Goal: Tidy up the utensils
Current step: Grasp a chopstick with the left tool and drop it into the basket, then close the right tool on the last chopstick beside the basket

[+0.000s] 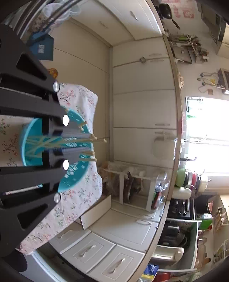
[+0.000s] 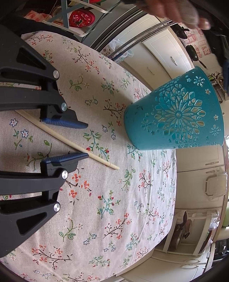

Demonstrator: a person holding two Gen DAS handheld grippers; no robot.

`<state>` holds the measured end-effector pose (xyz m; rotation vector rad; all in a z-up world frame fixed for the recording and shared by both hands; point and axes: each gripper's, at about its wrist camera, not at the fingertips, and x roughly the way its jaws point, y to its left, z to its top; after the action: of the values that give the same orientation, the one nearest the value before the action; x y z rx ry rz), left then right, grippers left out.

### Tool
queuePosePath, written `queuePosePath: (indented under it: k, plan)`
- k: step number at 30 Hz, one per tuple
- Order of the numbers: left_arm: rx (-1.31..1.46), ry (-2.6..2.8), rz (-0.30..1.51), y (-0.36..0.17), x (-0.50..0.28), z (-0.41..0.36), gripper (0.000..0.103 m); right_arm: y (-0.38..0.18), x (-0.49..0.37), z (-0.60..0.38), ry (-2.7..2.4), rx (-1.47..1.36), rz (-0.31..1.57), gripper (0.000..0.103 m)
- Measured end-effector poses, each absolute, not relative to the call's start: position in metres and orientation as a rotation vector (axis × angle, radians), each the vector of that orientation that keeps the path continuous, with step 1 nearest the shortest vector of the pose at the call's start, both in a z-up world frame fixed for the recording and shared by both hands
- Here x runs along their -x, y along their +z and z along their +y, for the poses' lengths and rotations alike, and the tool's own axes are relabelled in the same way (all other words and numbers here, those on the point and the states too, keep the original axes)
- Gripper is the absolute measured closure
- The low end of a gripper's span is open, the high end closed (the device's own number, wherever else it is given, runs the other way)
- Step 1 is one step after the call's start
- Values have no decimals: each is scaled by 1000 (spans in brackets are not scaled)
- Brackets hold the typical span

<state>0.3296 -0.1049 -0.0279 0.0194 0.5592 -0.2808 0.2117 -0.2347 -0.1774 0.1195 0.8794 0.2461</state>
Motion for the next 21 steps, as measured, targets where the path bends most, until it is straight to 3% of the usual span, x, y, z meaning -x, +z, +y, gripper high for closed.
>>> queuePosePath:
  k: [9, 21]
  plan:
    - [-78, -177, 523, -39, -293, -93, 51, -178, -211, -232, 243, -105, 878, 74]
    - [-125, -138, 510, -46, -262, -82, 32, -177, -211, -226, 210, -94, 881, 73]
